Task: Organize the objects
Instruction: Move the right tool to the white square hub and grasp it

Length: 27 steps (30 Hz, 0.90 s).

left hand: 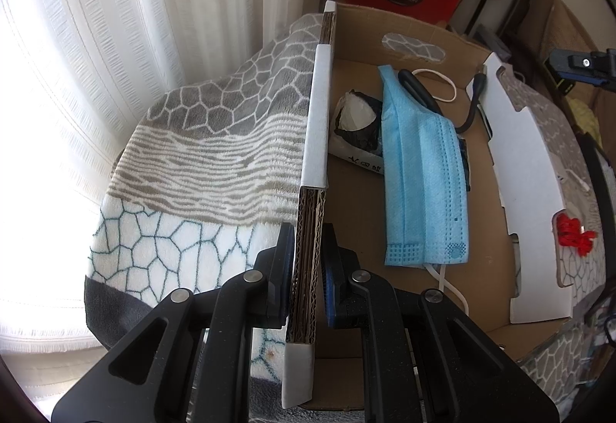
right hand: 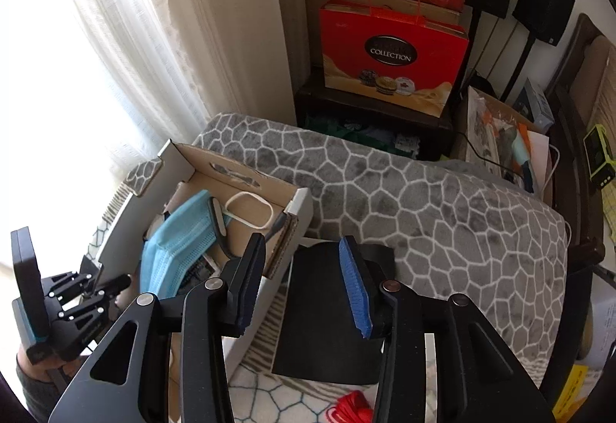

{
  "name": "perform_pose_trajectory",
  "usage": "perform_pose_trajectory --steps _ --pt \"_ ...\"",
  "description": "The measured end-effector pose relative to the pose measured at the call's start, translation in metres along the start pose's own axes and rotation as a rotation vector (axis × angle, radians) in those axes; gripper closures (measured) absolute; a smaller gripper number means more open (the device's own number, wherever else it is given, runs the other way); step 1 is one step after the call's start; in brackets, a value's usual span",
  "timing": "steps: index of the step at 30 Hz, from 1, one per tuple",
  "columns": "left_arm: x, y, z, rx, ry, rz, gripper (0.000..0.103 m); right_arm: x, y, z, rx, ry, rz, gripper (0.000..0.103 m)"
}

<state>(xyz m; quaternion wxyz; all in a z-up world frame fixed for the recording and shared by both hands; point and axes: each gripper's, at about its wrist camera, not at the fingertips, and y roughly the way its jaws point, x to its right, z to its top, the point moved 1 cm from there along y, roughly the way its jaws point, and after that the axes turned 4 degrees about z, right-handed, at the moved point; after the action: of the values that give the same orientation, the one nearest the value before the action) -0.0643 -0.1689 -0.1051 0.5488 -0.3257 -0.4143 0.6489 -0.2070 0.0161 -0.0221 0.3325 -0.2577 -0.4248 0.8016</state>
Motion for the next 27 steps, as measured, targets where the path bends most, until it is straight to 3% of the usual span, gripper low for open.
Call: perform_pose_trajectory --steps 9,22,27 --pt "-0.002 0.001 -0.001 -0.001 -0.002 0.002 0.091 0.045 -0.006 -0.026 -0.037 0.026 -0.063 0.06" --pt "-0.003 0.003 0.001 -0.01 -0.002 0.01 0.091 0.116 0.007 -0.075 -0.123 0.128 -0.138 0.051" --pt "-0.003 0.004 0.001 -0.009 -0.003 0.011 0.091 0.131 0.012 -0.085 -0.147 0.199 -0.085 0.049"
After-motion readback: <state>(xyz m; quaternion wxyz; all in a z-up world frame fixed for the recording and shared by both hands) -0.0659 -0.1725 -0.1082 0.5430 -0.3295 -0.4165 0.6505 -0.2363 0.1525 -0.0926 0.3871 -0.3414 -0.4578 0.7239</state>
